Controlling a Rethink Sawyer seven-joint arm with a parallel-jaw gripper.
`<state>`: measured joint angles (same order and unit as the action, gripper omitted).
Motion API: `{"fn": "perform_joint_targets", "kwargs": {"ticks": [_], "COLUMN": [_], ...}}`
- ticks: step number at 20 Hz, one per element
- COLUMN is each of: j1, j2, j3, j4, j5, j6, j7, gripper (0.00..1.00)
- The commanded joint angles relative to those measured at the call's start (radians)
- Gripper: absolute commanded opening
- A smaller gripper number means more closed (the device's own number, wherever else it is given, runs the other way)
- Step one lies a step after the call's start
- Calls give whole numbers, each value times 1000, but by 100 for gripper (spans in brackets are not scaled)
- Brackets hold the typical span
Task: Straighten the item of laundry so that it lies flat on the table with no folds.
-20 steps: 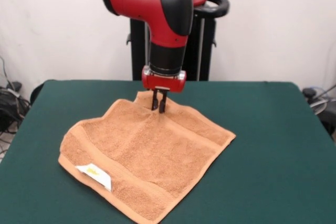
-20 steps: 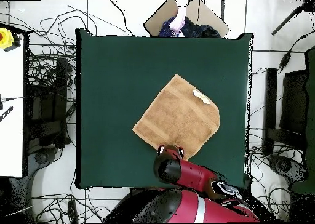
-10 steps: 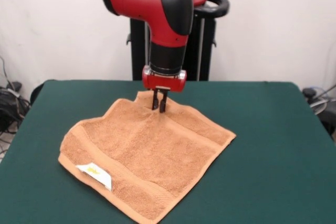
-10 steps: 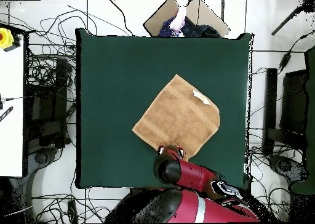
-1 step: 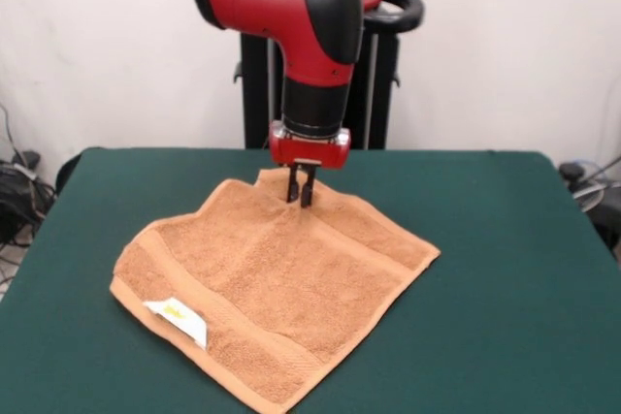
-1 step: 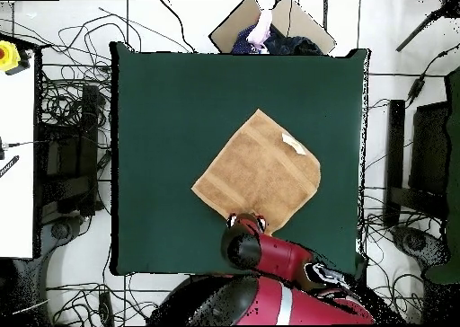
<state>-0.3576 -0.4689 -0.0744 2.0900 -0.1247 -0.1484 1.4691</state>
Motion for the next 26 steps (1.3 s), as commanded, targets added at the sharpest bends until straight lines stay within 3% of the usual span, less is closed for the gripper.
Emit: {"fn": "perform_joint_targets", "kwargs": {"ticks": [1,10,26], "j1": [34,25,42], "j2": [29,9,34], "j3": [85,102,86], "j4": [-21,-13,-25], "j5": [-76,-140,-122], "j6": [14,46,27], "j7": [115,119,154], "gripper": [0,0,0]}}
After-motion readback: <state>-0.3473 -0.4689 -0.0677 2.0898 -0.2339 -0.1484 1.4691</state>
